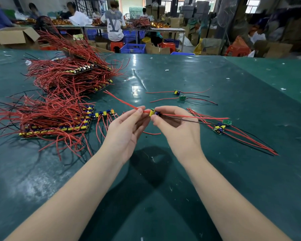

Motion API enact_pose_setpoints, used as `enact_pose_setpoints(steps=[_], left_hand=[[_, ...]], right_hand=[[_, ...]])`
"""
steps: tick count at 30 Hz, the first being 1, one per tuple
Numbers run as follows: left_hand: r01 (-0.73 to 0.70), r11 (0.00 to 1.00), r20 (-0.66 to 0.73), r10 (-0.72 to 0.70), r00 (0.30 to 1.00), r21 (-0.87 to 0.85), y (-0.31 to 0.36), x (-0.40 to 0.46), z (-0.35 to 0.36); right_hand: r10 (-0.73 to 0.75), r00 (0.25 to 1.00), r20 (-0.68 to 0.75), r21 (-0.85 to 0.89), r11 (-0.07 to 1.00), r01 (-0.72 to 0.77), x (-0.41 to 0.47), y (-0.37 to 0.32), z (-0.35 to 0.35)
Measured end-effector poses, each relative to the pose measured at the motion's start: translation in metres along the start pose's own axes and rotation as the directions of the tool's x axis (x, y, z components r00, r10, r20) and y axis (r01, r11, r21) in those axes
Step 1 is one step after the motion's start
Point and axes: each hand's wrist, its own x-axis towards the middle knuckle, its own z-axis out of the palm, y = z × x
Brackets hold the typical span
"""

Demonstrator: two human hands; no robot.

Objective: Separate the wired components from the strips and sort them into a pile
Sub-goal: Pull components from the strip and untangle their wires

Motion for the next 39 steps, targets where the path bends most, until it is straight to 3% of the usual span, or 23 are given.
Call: enact_pose_setpoints(steps=[3, 6, 10, 18, 25, 36, 39], left_hand=[[0.009, 0.999, 0.033, -0.008, 0.999, -0.039, 0.001, 0.001, -0.001], [0.047, 0.996, 0.065, -0.042, 0.997, -0.072, 0.002, 0.001, -0.002], [0.107, 0.988, 0.094, -0.097, 0.991, -0.113, 0.003, 0.002, -0.003], [-0.006, 0.998, -0.027, 0.007, 1.000, 0.056, 0.001, 0.003, -0.006], [0.007, 0.999, -0.093, -0.010, 0.996, -0.034, 0.004, 0.005, -0.009], [0.131, 0.960, -0.091, -0.157, 0.983, -0.248, 0.008, 0.003, -0.004], [0.165, 0.960, -0.084, -0.188, 0.979, -0.228, 0.012, 0.002, -0.005]], right_hand=[[0.157, 0.988, 0.004, 0.216, 0.964, -0.154, 0.003, -0.002, -0.001], [0.322, 0.940, 0.110, 0.483, 0.809, -0.333, 0.005, -0.004, -0.001], [0.426, 0.875, 0.228, 0.606, 0.642, -0.470, 0.006, -0.007, -0.005], [0.377, 0.922, 0.091, 0.394, 0.837, -0.381, 0.006, -0.002, -0.007], [0.217, 0.975, 0.053, 0.160, 0.962, -0.223, 0.005, -0.003, -0.005], [0.356, 0.925, 0.136, 0.356, 0.854, -0.381, 0.006, -0.003, -0.005], [0.372, 0.912, 0.171, 0.424, 0.808, -0.409, 0.005, -0.002, -0.005]])
